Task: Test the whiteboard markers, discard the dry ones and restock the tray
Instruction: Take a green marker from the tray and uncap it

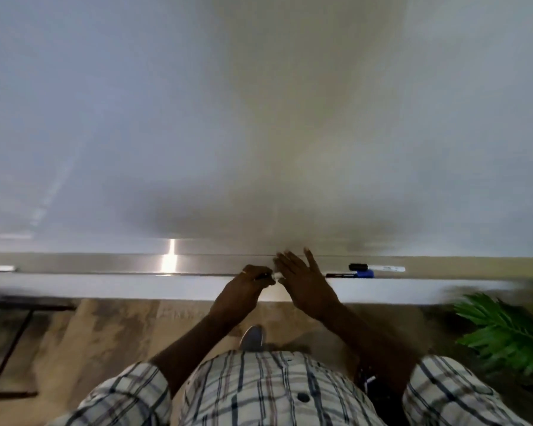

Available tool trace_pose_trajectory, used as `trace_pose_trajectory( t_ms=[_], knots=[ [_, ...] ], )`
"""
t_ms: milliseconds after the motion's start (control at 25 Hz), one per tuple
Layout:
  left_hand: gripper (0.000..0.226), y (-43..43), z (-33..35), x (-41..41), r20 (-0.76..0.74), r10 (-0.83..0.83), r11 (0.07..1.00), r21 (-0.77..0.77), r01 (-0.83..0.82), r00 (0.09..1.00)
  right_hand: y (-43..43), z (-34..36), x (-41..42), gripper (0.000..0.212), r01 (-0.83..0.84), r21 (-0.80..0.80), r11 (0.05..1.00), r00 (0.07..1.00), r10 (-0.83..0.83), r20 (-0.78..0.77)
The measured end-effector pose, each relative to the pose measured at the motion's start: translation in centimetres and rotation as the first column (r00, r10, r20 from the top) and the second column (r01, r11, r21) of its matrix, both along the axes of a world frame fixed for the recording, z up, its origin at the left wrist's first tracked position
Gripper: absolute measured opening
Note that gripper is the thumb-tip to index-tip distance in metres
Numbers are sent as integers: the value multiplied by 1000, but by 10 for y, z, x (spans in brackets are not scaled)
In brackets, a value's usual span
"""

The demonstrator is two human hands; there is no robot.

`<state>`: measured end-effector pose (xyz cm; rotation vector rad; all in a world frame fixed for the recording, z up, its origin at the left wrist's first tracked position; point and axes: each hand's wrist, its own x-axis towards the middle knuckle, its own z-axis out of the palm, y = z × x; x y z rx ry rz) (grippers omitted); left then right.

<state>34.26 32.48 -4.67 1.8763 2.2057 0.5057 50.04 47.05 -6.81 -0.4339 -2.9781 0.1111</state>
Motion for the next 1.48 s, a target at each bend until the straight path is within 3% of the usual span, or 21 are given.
trace_pose_trajectory(
  t_ms=[120,240,360,600,800,1080,1240,1480],
  knots=[
    [22,-16,12,0,58,75,996,40,-77,996,-13,4,-11,41,-48,-52,997,997,45,-61],
    [15,-29,23,-5,212,123,980,130,-153,969,-27,14,-18,27,-91,-174,981,991,71,-118],
    [16,-44,33,-21,328,109,979,128,-158,939,-43,24,-31,23,-105,-152,983,988,85,-131],
    [17,-77,52,-78,367,71,985,121,-124,927,-75,48,-77,23,-126,-93,988,980,110,-166],
    [38,-121,55,-127,273,42,998,33,-53,961,-129,66,-126,26,-28,-134,991,986,5,-169],
    [35,-175,89,-193,167,-95,995,1,97,981,-201,95,-174,28,57,-44,997,984,-63,-169],
    [31,-187,108,-218,170,-140,988,88,127,975,-208,122,-194,20,65,-11,998,981,-66,-181],
    [28,-179,139,-236,124,-192,953,260,155,974,-192,170,-204,42,153,52,987,972,-140,-186]
  ],
)
